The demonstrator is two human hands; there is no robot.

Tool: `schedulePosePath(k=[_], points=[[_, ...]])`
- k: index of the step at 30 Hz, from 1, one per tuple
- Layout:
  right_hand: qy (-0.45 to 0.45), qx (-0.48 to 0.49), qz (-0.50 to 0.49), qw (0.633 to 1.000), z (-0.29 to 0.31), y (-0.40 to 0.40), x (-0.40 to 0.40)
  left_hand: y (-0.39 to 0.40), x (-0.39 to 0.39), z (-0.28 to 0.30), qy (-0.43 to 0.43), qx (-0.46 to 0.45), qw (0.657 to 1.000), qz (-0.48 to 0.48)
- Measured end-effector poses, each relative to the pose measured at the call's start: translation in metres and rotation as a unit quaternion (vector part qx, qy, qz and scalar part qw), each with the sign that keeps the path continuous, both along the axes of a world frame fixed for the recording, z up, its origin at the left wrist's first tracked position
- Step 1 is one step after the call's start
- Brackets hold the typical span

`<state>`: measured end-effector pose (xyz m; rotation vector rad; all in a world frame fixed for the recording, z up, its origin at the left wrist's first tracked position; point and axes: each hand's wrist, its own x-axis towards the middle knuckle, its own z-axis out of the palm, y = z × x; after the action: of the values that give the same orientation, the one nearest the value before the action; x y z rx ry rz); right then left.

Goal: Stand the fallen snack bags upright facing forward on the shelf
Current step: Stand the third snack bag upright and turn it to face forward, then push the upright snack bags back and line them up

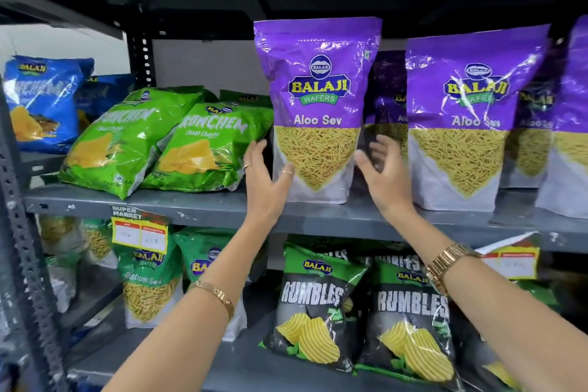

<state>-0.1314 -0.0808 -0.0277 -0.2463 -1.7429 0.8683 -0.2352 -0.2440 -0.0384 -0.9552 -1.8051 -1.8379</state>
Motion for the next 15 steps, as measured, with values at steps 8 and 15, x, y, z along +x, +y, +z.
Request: schedulePosePath(k=[8,15], points=[[0.118,0.2,-0.3,0.925,0.001,0.048,0.076,0.061,0.063,0.001,0.285,-0.007,0.958,-0.036],[0.038,-0.033,-0.243,0.969,-0.005,0.104,0.114,0.131,0.082,0.004,0.126,-0.248,0.933,-0.23]])
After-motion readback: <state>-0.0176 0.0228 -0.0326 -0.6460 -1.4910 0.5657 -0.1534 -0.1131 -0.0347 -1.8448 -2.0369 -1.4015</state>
